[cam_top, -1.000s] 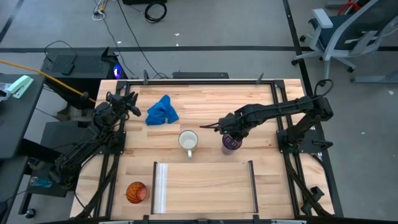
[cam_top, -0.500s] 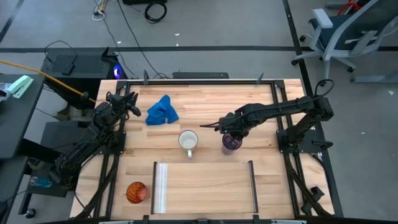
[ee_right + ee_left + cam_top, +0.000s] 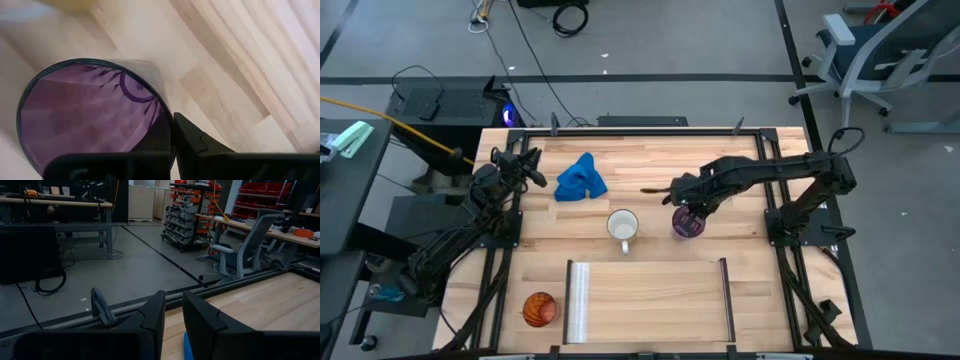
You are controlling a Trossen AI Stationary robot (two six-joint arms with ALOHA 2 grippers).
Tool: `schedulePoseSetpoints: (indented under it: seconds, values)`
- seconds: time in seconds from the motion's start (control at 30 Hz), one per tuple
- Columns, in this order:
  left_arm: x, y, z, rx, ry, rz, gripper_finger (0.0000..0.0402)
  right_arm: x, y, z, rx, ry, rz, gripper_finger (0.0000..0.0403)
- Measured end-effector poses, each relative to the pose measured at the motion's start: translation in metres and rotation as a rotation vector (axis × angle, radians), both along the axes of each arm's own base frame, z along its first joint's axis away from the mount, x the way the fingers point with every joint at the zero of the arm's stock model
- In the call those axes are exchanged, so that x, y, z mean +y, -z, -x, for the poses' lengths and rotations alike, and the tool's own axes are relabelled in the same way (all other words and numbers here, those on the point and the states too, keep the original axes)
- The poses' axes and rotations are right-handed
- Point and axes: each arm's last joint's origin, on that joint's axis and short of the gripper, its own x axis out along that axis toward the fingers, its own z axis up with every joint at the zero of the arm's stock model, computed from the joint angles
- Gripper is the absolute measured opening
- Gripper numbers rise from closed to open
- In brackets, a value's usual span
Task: Stack small to large cups/mugs on shelf
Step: Put the purple cup on the shelf
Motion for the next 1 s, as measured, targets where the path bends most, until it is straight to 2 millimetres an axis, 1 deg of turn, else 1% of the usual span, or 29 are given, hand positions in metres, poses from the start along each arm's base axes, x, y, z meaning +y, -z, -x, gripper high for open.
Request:
schedulePoseSetpoints:
  seconds: [0.13,0.23,0.4,0.47,0.57,0.67,0.73,0.9,1.0]
  values:
    - [0.000,0.000,0.000,0.000,0.000,0.000,0.0074,0.001,-0.042,-0.001,-0.113,-0.001,-0.008,0.0006]
    - [0.000,0.000,0.000,0.000,0.000,0.000,0.0075,0.000,-0.074,0.005,-0.179,0.010,-0.013,0.0005]
    - [0.000,0.000,0.000,0.000,0.000,0.000,0.0070,-0.001,-0.124,0.026,-0.277,0.086,-0.014,0.0005]
    - [0.000,0.000,0.000,0.000,0.000,0.000,0.0067,0.002,-0.141,0.032,-0.361,0.082,-0.025,0.0005]
    - [0.000,0.000,0.000,0.000,0.000,0.000,0.0067,0.012,-0.163,0.042,-0.454,0.052,-0.055,0.0005]
    - [0.000,0.000,0.000,0.000,0.000,-0.001,0.0069,0.030,-0.175,0.052,-0.511,0.046,-0.093,0.0005]
    - [0.000,0.000,0.000,0.000,0.000,-0.001,0.0071,0.047,-0.177,0.057,-0.523,0.035,-0.127,0.0005]
    - [0.000,0.000,0.000,0.001,0.000,0.000,0.0066,0.096,-0.171,0.072,-0.495,0.014,-0.189,0.0005]
    - [0.000,0.000,0.000,0.001,0.000,0.000,0.0062,0.121,-0.164,0.077,-0.480,0.017,-0.194,0.0005]
